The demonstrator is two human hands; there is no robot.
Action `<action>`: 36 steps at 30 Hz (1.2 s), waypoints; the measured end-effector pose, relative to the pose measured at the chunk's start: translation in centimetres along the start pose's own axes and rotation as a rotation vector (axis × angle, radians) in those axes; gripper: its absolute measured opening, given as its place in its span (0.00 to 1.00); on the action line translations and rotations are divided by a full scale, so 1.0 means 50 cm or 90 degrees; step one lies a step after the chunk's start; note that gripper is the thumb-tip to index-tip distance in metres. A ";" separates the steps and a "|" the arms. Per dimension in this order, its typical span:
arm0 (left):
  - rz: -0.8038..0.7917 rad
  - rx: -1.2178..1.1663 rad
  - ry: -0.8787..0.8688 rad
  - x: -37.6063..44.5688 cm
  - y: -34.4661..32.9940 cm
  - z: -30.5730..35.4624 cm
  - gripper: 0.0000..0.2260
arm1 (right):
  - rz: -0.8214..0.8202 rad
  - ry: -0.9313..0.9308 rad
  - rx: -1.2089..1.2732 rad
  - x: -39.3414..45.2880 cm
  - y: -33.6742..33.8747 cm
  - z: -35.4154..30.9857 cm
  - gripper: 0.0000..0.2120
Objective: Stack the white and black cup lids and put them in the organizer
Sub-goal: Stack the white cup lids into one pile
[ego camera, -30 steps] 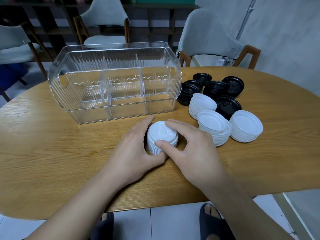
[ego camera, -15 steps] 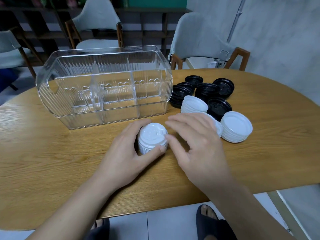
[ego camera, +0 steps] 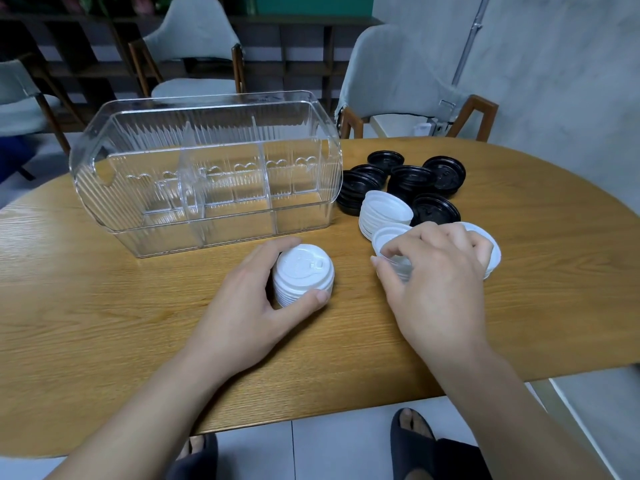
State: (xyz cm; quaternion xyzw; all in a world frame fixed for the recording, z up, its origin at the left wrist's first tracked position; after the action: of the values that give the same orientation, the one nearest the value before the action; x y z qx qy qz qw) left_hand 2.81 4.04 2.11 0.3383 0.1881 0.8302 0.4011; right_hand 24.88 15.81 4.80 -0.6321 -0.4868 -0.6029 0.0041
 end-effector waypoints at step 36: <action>0.155 -0.141 -0.097 -0.004 0.012 0.031 0.35 | -0.185 -0.529 0.733 -0.003 -0.021 -0.107 0.13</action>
State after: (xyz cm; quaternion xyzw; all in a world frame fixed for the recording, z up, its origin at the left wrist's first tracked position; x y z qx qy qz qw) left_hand 3.68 3.58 3.47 0.3744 0.0222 0.8602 0.3454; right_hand 20.20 13.09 5.52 -0.6356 -0.7674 0.0447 0.0709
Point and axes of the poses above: each hand's wrist, its own x-axis towards the middle knuckle, its own y-axis out of the back of the hand, z = x × y, the point moved 2 cm from there along x, towards the middle knuckle, and after that the axes turned 14 degrees about z, right-handed, at the moved point
